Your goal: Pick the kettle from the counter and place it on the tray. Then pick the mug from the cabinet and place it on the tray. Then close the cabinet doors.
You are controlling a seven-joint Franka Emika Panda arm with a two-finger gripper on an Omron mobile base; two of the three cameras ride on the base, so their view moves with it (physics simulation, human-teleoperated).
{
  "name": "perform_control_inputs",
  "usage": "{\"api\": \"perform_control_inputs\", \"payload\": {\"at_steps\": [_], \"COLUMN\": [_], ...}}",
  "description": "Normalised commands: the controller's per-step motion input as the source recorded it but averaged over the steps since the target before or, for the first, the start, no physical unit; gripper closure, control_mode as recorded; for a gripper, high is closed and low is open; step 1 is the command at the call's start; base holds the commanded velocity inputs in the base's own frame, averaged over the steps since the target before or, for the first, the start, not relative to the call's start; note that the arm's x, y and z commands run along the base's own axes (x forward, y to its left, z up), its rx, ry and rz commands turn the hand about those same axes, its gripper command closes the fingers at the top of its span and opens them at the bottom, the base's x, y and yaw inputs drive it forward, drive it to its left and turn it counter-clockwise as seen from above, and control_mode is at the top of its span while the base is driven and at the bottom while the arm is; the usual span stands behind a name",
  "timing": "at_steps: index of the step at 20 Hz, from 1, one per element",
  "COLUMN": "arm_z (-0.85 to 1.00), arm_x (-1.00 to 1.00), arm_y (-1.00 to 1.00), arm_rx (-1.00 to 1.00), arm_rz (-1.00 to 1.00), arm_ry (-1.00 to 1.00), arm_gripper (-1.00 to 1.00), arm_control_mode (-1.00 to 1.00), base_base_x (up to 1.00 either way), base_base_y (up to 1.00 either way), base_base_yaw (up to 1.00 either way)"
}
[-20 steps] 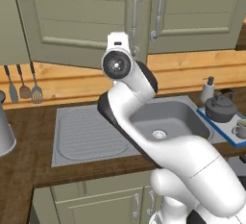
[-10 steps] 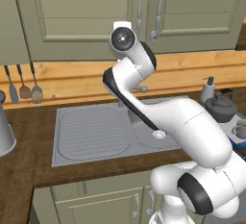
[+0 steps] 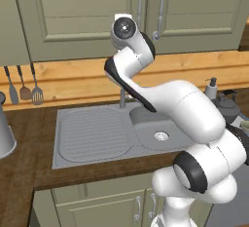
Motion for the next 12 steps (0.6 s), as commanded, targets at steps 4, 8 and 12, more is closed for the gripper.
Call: {"api": "perform_control_inputs", "payload": {"at_steps": [4,8,12], "arm_z": [-0.18,-0.15,-0.01], "arm_x": [0.38,0.06,0.00], "arm_y": [-0.06,-0.04,-0.01], "arm_rx": [0.00,0.00,0.00], "arm_rz": [0.08,0.04,0.00], "arm_ry": [0.00,0.01,0.01], "arm_gripper": [-1.00,-1.00,-1.00], "arm_control_mode": [-1.00,-1.00,-1.00], "base_base_x": [0.00,0.00,0.00], "base_base_y": [0.00,0.00,0.00], "base_base_yaw": [0.00,0.00,0.00]}}
